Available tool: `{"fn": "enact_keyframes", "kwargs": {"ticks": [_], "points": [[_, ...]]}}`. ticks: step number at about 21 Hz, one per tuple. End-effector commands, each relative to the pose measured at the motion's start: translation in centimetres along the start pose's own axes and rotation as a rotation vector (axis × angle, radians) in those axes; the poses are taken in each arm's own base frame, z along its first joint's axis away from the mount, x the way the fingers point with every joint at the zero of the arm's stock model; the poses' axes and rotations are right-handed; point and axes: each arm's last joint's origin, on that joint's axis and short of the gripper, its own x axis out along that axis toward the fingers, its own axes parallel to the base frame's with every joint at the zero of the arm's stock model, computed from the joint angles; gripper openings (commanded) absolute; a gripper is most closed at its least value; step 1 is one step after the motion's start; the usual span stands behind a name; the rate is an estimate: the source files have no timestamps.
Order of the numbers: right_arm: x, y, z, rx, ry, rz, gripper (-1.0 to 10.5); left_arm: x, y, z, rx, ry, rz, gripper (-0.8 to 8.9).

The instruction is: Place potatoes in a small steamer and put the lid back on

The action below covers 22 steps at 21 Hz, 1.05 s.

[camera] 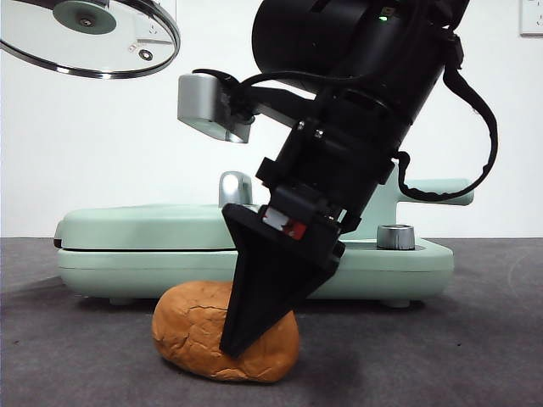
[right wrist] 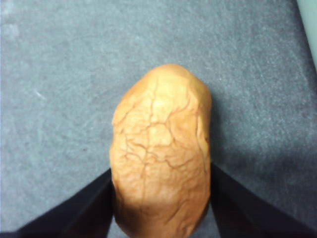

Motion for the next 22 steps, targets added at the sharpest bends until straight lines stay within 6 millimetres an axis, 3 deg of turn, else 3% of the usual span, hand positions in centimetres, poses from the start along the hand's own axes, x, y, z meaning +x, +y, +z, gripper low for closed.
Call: {"fn": "enact_keyframes", "kwargs": {"ticks": [1,5,10,16,22], "points": [[0.1,0.2,0.2,-0.002,0.014,0.007,2.1,-0.2,-0.1,0.7,0.024,-0.039,0.002,0.1],[-2.2,0.6,0.5,0.075,-0.015,-0.007,2.1,-0.2,-0.1,0.7,0.025,-0.039,0.002,0.1],[-9.0,0.7,-0.1,0.338,-0.061,-0.106,2.1,-0.2,0.0,0.7,0.025,-0.039,0.006,0.1],[-18.7,-0.6,-0.1,0.526,-0.106,-0.325,2.1,-0.2,0.0,0.7,0.024,-0.036,0.023,0.1],[-23.4,-2.5,1.2,0.576,-0.223,-0.425,2.1,-0.2,0.0,0.8,0.026,-0.04,0.023,0.1]]}}
